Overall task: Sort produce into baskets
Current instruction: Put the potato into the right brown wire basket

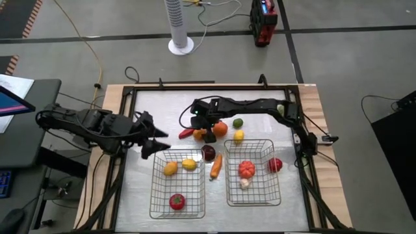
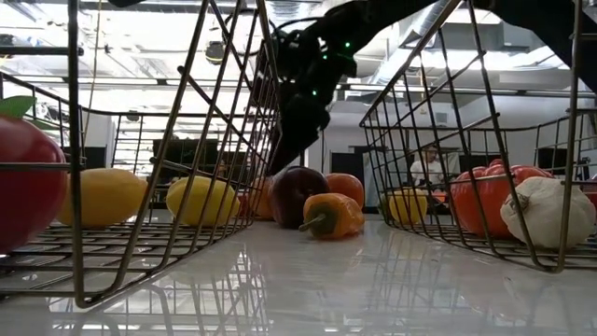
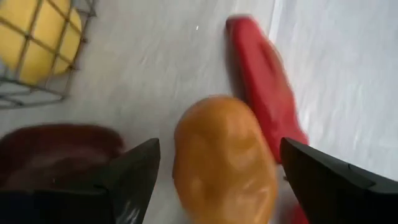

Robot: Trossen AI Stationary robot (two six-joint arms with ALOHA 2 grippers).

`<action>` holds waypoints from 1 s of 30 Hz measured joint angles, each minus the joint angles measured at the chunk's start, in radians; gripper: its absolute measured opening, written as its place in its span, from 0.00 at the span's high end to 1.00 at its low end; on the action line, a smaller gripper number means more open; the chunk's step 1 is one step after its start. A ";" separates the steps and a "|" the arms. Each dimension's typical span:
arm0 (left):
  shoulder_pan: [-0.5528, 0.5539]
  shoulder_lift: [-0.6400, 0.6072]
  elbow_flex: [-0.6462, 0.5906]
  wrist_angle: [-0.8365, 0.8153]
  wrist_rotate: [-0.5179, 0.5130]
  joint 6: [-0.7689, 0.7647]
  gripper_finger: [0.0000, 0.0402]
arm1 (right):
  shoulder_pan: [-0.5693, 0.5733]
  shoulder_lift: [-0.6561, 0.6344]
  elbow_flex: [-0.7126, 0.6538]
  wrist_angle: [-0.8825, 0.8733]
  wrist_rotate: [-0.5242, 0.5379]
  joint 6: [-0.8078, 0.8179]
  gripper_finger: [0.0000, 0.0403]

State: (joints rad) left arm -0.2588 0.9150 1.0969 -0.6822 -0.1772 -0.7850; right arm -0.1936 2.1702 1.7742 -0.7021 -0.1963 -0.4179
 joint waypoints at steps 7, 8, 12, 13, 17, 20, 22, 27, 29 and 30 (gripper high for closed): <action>-0.012 0.002 0.000 -0.111 0.133 -0.021 0.23 | -0.002 0.052 0.001 -0.020 0.022 0.005 0.25; -0.016 0.002 -0.001 -0.127 0.135 -0.021 0.23 | -0.003 0.055 0.002 -0.032 0.026 0.014 0.27; -0.029 0.000 -0.001 -0.145 0.130 -0.017 0.23 | -0.003 0.053 0.002 -0.040 0.065 0.066 0.32; -0.029 -0.002 -0.001 -0.141 0.127 -0.012 0.23 | -0.004 0.044 0.001 -0.040 0.075 0.070 0.33; -0.029 -0.007 -0.001 -0.146 0.111 -0.006 0.23 | -0.018 0.003 -0.004 -0.052 0.104 0.072 0.33; -0.029 -0.006 -0.001 -0.164 0.093 -0.006 0.23 | -0.033 -0.056 -0.004 -0.057 0.108 0.078 0.33; -0.029 -0.006 -0.001 -0.180 0.069 -0.005 0.23 | -0.041 -0.098 -0.002 -0.054 0.104 0.078 0.34; -0.029 0.004 -0.001 -0.279 -0.075 -0.005 0.23 | -0.040 -0.204 -0.002 -0.066 0.103 0.090 0.34; -0.029 0.002 -0.010 -0.296 -0.128 -0.005 0.23 | -0.035 -0.255 -0.002 -0.069 0.101 0.115 0.34; -0.028 0.002 -0.018 -0.288 -0.150 -0.005 0.23 | -0.030 -0.284 -0.002 -0.075 0.099 0.129 0.34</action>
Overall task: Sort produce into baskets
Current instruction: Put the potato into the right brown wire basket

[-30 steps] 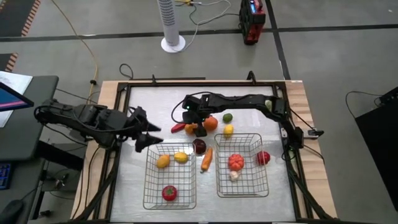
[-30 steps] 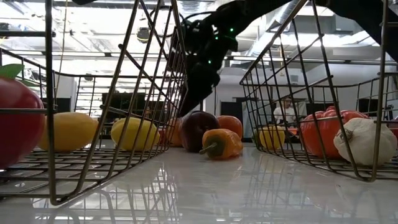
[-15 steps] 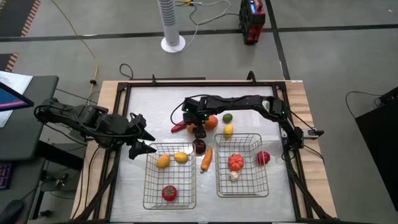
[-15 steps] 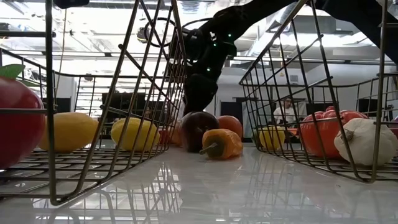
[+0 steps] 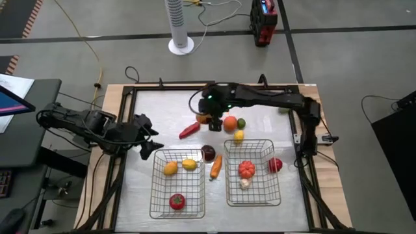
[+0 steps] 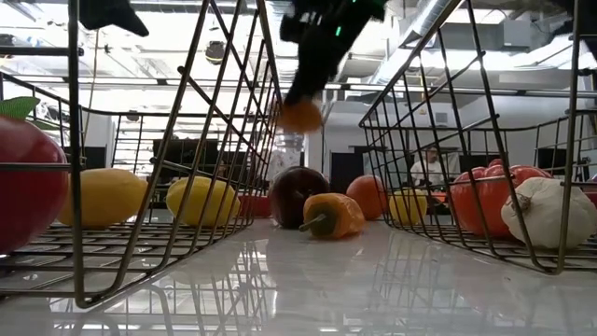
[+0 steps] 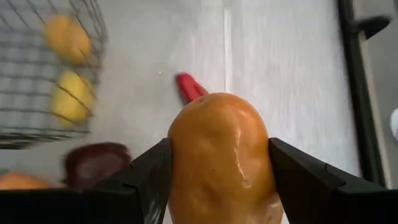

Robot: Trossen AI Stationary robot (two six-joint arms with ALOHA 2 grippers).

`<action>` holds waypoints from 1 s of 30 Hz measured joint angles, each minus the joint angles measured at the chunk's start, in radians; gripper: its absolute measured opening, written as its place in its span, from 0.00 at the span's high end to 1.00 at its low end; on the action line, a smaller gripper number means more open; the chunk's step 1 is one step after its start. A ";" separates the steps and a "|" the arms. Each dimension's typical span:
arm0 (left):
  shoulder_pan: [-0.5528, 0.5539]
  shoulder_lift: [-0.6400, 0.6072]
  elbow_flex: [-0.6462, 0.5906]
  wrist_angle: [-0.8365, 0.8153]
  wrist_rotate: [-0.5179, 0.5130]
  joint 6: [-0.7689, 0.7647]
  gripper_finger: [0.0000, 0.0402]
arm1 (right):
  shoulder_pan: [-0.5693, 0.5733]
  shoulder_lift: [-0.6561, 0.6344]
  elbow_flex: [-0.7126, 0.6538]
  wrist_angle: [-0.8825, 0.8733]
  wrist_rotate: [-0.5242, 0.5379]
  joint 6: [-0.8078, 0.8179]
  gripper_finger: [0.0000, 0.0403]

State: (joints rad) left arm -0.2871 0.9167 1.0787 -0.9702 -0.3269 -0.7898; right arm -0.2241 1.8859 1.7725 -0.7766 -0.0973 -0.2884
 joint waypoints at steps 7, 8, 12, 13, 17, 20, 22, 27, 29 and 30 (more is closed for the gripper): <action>0.040 0.014 -0.082 0.150 -0.077 0.104 0.23 | 0.063 -0.134 0.000 -0.012 -0.007 0.150 0.34; 0.052 0.022 -0.091 0.164 -0.071 0.118 0.23 | 0.076 -0.149 0.000 -0.012 -0.009 0.183 0.34; 0.111 0.049 -0.100 0.240 -0.002 0.171 0.23 | 0.122 -0.192 0.001 0.009 -0.059 0.326 0.33; 0.123 0.054 -0.100 0.260 0.024 0.186 0.23 | 0.133 -0.198 0.001 0.018 -0.071 0.364 0.33; 0.153 0.068 -0.092 0.319 0.072 0.268 0.23 | 0.180 -0.204 0.001 0.037 -0.079 0.495 0.32; 0.161 0.067 -0.078 0.310 0.073 0.299 0.23 | 0.214 -0.204 0.001 -0.057 -0.079 0.555 0.32; 0.163 0.057 -0.076 0.301 0.085 0.309 0.23 | 0.238 -0.204 0.001 -0.162 -0.077 0.584 0.32; 0.163 0.044 -0.076 0.280 0.147 0.326 0.23 | 0.286 -0.204 -0.001 -0.463 -0.001 0.706 0.32; 0.170 0.050 -0.076 0.259 0.159 0.325 0.23 | 0.301 -0.205 -0.029 -0.512 0.023 0.760 0.32; 0.177 0.057 -0.076 0.256 0.167 0.323 0.23 | 0.306 -0.206 -0.052 -0.532 0.039 0.802 0.32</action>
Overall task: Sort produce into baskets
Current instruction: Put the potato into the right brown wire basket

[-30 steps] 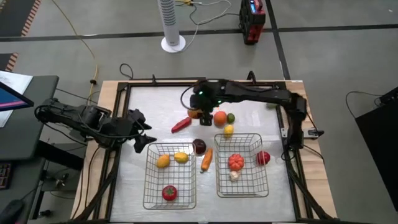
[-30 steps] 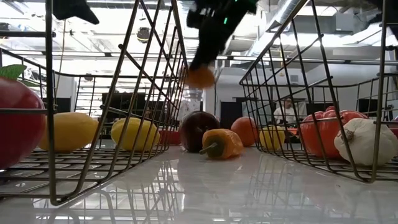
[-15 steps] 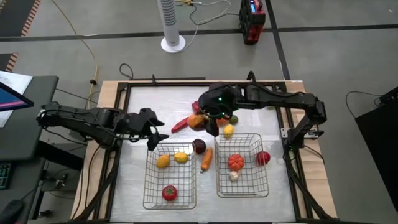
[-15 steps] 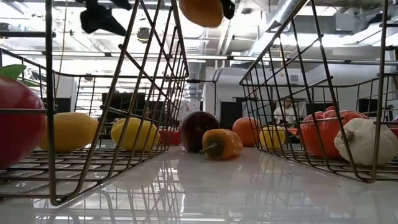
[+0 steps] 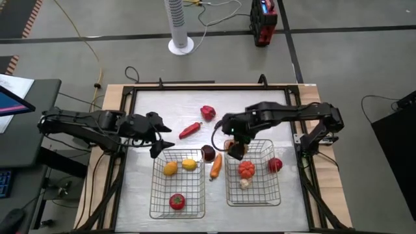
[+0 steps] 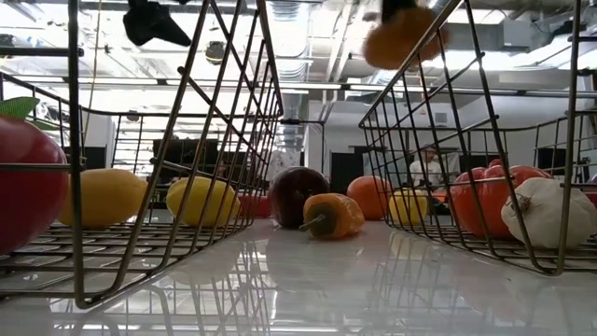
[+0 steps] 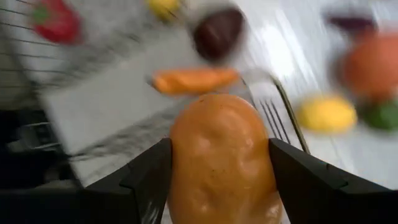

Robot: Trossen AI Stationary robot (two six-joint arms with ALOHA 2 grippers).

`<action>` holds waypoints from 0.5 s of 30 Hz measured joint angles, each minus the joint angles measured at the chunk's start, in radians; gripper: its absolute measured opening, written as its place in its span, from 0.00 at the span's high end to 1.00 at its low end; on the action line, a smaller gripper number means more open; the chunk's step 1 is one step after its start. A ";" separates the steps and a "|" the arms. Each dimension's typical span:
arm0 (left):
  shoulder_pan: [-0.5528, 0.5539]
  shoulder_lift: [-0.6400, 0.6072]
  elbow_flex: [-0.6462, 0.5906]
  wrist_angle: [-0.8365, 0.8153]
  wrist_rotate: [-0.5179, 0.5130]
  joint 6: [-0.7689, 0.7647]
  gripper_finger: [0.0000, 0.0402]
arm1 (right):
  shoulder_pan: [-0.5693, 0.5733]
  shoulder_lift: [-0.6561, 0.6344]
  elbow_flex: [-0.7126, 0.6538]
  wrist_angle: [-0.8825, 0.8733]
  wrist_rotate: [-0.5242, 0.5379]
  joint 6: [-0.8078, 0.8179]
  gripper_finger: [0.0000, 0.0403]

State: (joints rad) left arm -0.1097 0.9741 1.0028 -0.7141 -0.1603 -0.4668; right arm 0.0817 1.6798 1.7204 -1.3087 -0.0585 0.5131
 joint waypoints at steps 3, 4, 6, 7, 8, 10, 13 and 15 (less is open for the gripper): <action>0.034 0.037 0.001 -0.018 0.025 -0.001 0.23 | 0.004 -0.008 -0.083 -0.028 -0.013 0.089 0.31; 0.044 0.049 0.001 -0.018 0.028 -0.006 0.23 | 0.004 -0.014 -0.108 -0.027 -0.032 0.106 0.30; 0.066 0.072 0.001 -0.027 0.028 -0.023 0.23 | 0.004 -0.032 -0.150 -0.023 -0.059 0.130 0.27; 0.080 0.086 0.001 -0.034 0.026 -0.026 0.23 | 0.004 -0.037 -0.159 -0.023 -0.067 0.139 0.25; 0.097 0.102 0.001 -0.038 0.024 -0.024 0.23 | 0.004 -0.042 -0.165 -0.021 -0.071 0.147 0.23; 0.134 0.142 0.001 -0.039 0.021 0.003 0.23 | 0.004 -0.044 -0.169 -0.019 -0.072 0.162 0.19; 0.206 0.215 0.001 -0.024 0.025 0.061 0.23 | -0.006 -0.060 -0.164 -0.017 -0.074 0.169 0.13; 0.259 0.280 0.001 -0.018 0.043 0.094 0.23 | -0.013 -0.079 -0.162 -0.008 -0.079 0.177 0.11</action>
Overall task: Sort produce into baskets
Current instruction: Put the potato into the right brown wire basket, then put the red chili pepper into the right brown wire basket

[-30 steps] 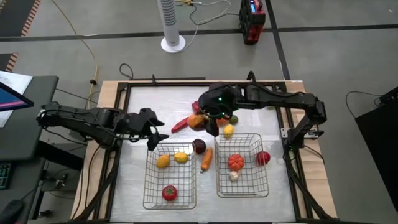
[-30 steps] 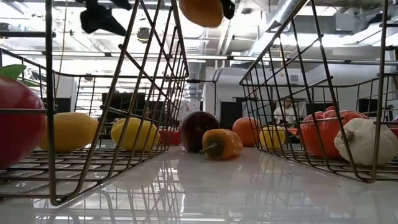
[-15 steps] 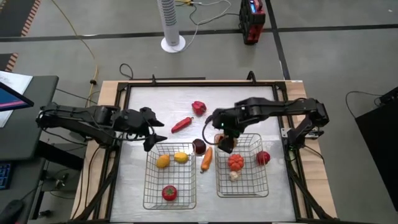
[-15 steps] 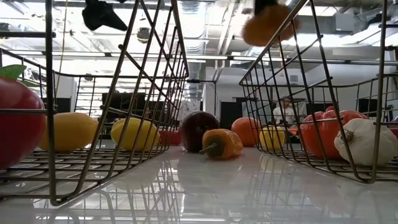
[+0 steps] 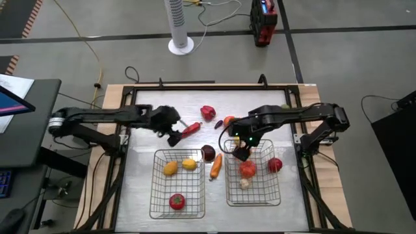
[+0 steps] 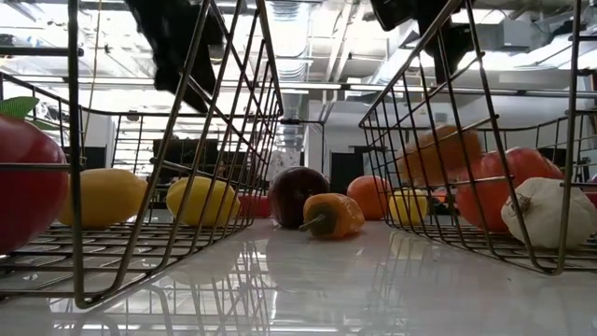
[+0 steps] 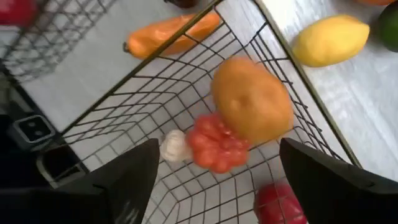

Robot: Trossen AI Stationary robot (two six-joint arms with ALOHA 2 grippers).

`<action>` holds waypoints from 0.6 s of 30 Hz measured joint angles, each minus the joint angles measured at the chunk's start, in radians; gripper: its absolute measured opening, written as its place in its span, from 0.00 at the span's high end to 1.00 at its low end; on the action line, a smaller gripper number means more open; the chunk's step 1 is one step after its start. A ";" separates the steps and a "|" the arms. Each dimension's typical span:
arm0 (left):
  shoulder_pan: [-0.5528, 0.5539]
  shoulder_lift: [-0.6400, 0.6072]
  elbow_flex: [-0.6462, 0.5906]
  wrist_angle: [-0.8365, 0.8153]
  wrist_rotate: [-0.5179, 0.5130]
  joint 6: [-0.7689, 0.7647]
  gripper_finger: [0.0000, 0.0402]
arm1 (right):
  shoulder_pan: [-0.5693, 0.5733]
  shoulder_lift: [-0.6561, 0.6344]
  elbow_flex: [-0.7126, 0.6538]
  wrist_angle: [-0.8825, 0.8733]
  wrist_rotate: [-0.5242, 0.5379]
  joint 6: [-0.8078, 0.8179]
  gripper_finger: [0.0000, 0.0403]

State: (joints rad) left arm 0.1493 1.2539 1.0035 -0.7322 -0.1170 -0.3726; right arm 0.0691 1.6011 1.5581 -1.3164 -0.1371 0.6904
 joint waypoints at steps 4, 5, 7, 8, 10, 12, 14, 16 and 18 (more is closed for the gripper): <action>0.081 0.126 0.000 0.044 0.080 0.047 0.23 | -0.014 -0.051 0.000 0.005 -0.019 0.014 0.08; 0.095 0.155 0.000 0.064 0.100 0.051 0.23 | -0.020 -0.067 0.000 0.007 -0.019 0.017 0.08; 0.119 0.209 0.000 0.113 0.131 0.053 0.23 | -0.032 -0.106 0.000 0.013 -0.019 0.018 0.09; 0.129 0.231 0.000 0.137 0.140 0.051 0.23 | -0.039 -0.122 0.000 0.017 -0.019 0.019 0.09; 0.144 0.272 0.000 0.186 0.151 0.050 0.23 | -0.053 -0.152 0.000 0.020 -0.014 0.020 0.09; 0.152 0.308 0.000 0.220 0.155 0.049 0.23 | -0.065 -0.174 0.000 0.022 0.006 0.019 0.10; 0.157 0.342 0.001 0.254 0.156 0.051 0.23 | -0.078 -0.197 0.000 0.022 0.016 0.009 0.10; 0.162 0.377 0.009 0.267 0.151 0.062 0.23 | -0.091 -0.213 0.000 0.022 0.028 -0.010 0.10; 0.165 0.414 0.022 0.278 0.132 0.080 0.23 | -0.106 -0.220 0.000 0.023 0.034 -0.039 0.10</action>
State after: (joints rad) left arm 0.3146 1.6682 1.0254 -0.4545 0.0155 -0.2925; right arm -0.0365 1.3809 1.5585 -1.2934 -0.1028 0.6514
